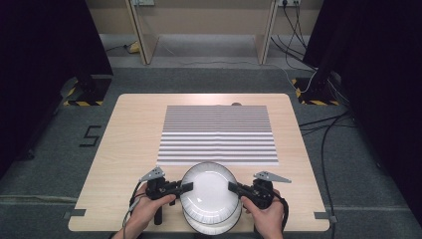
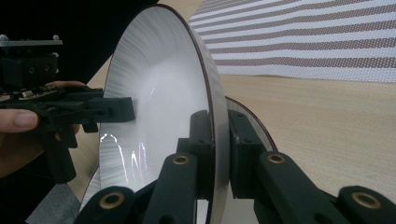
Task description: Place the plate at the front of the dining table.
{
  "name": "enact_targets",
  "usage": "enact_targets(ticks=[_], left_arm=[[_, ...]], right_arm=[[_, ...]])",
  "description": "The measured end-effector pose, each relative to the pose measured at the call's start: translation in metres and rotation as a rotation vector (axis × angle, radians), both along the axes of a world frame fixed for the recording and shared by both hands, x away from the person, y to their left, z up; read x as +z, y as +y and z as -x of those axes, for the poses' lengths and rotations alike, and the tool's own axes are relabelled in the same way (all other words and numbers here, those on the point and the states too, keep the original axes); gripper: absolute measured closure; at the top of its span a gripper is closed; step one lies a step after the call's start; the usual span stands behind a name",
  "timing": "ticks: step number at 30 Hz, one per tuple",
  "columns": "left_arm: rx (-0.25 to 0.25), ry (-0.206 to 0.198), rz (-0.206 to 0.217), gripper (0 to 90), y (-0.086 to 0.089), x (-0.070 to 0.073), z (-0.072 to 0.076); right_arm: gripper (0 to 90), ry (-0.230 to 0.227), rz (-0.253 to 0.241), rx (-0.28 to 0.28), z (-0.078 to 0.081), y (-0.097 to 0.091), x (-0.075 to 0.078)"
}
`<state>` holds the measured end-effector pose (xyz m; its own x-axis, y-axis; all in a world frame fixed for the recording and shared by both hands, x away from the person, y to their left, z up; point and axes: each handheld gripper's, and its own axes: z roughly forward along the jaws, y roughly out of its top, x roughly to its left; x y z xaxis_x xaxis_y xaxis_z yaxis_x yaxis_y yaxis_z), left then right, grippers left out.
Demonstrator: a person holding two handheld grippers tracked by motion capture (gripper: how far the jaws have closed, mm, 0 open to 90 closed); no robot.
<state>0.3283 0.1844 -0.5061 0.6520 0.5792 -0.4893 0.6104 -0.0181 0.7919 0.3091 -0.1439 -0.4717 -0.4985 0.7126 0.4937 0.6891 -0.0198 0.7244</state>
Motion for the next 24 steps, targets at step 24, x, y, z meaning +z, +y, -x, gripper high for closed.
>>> enact_targets(ticks=[24], left_arm=[[-0.011, -0.021, 0.074, 81.3, 0.011, 0.026, -0.018]], right_arm=[[81.9, -0.105, -0.012, 0.032, -0.013, -0.001, 0.015]])
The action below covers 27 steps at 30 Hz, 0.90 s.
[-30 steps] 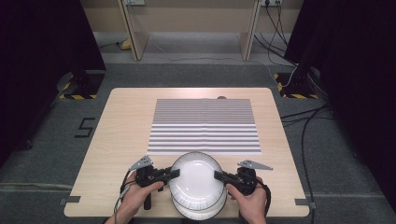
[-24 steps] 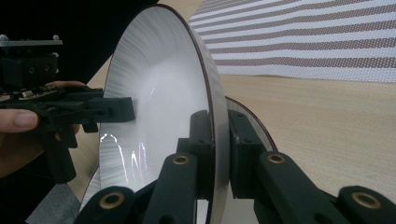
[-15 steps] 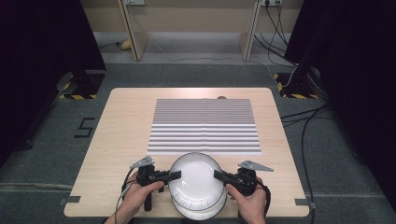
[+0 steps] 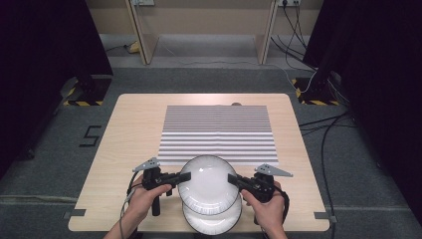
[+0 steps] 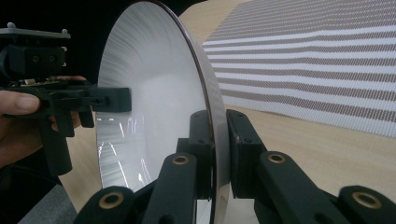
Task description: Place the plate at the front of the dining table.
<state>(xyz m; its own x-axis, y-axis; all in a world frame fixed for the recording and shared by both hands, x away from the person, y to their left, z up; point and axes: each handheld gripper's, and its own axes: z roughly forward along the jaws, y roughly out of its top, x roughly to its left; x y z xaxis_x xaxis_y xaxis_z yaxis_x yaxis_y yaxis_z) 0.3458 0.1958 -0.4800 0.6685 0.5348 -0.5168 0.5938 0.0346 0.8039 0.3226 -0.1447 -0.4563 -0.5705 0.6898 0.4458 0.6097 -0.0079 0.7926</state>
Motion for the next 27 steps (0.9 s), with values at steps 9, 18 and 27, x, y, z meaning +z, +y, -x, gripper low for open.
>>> enact_targets(ticks=[9, 18, 27], left_arm=[[0.001, -0.057, -0.013, 81.2, -0.004, 0.010, -0.011], [0.020, -0.090, -0.010, 81.0, -0.008, 0.013, -0.018], [0.043, -0.107, -0.004, 81.0, -0.009, 0.018, -0.024]], right_arm=[[81.8, -0.041, 0.006, -0.016, -0.007, -0.002, 0.007], [81.7, -0.076, 0.019, -0.029, -0.014, -0.004, 0.011], [81.7, -0.092, 0.010, -0.037, -0.019, -0.004, 0.013]])
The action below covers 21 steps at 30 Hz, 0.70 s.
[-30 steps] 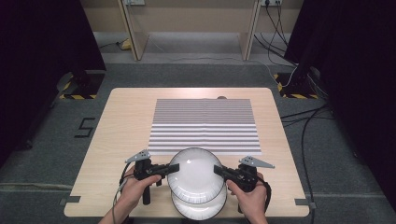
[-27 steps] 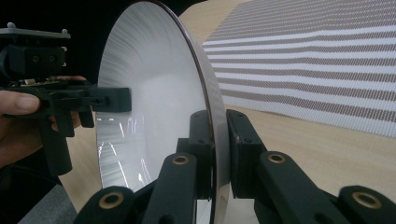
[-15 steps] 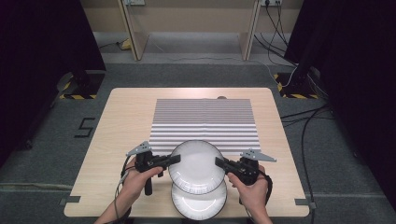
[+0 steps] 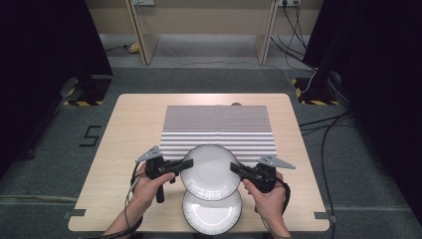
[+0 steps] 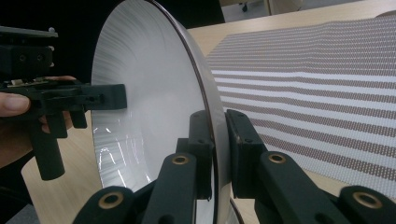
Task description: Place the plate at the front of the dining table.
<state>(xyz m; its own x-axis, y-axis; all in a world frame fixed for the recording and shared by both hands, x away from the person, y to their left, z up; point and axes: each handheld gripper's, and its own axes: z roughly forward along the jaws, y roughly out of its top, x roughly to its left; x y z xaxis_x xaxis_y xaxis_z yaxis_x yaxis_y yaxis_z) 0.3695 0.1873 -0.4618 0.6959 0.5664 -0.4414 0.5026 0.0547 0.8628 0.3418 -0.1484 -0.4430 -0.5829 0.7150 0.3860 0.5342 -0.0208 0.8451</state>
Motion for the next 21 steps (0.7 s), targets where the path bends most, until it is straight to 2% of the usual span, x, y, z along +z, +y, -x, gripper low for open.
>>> enact_targets(ticks=[4, 6, 9, 11, 15, 21], left_arm=[[0.041, -0.012, 0.042, 80.8, -0.002, 0.002, -0.003], [0.050, -0.019, 0.046, 80.8, -0.002, 0.002, -0.004], [0.083, -0.023, 0.072, 80.7, -0.003, 0.004, -0.006], [0.097, -0.024, 0.091, 80.9, -0.003, 0.006, -0.009], [0.125, -0.035, 0.103, 80.9, -0.006, 0.009, -0.012], [0.137, -0.042, 0.107, 81.1, -0.007, 0.011, -0.014]], right_arm=[[81.6, -0.023, -0.033, -0.029, -0.003, 0.000, 0.001], [81.7, -0.027, -0.040, -0.039, -0.004, 0.000, 0.002], [81.5, -0.058, -0.046, -0.068, -0.006, 0.002, 0.004], [81.6, -0.061, -0.052, -0.076, -0.008, 0.003, 0.005], [81.6, -0.066, -0.067, -0.093, -0.011, 0.003, 0.007], [81.5, -0.068, -0.070, -0.100, -0.015, 0.002, 0.010]])
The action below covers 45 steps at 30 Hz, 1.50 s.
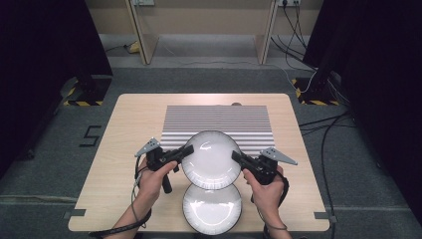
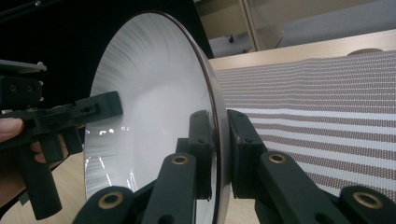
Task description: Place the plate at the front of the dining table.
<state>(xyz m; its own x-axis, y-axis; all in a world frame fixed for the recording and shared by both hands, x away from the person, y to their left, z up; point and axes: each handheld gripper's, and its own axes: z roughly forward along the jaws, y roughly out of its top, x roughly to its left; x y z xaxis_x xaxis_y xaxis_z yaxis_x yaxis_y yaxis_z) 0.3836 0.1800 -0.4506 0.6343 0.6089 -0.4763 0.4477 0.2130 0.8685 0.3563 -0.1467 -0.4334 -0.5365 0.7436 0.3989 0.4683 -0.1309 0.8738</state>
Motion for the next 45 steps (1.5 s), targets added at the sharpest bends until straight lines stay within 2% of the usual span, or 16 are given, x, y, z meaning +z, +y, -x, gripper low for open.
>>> enact_targets(ticks=[12, 23, 27, 33, 36, 45], left_arm=[[0.018, -0.006, 0.003, 81.3, -0.002, 0.002, -0.005], [0.029, -0.021, -0.009, 81.1, -0.004, 0.002, -0.009], [0.036, -0.018, -0.007, 81.2, -0.006, 0.001, -0.012], [0.050, -0.001, 0.019, 82.2, -0.006, -0.001, -0.017], [0.042, 0.006, 0.045, 82.7, -0.005, -0.001, -0.021], [0.042, 0.012, 0.056, 83.0, -0.003, 0.001, -0.025]], right_arm=[[81.6, -0.004, -0.010, -0.017, -0.006, 0.000, 0.004], [81.5, -0.015, 0.005, -0.016, -0.013, -0.001, 0.005], [81.2, -0.021, 0.003, -0.034, -0.015, 0.000, 0.005], [81.3, -0.019, -0.013, -0.057, -0.023, 0.000, 0.002], [81.8, -0.021, -0.029, -0.058, -0.026, -0.001, 0.003], [83.1, -0.013, -0.049, -0.041, -0.030, -0.002, 0.005]])
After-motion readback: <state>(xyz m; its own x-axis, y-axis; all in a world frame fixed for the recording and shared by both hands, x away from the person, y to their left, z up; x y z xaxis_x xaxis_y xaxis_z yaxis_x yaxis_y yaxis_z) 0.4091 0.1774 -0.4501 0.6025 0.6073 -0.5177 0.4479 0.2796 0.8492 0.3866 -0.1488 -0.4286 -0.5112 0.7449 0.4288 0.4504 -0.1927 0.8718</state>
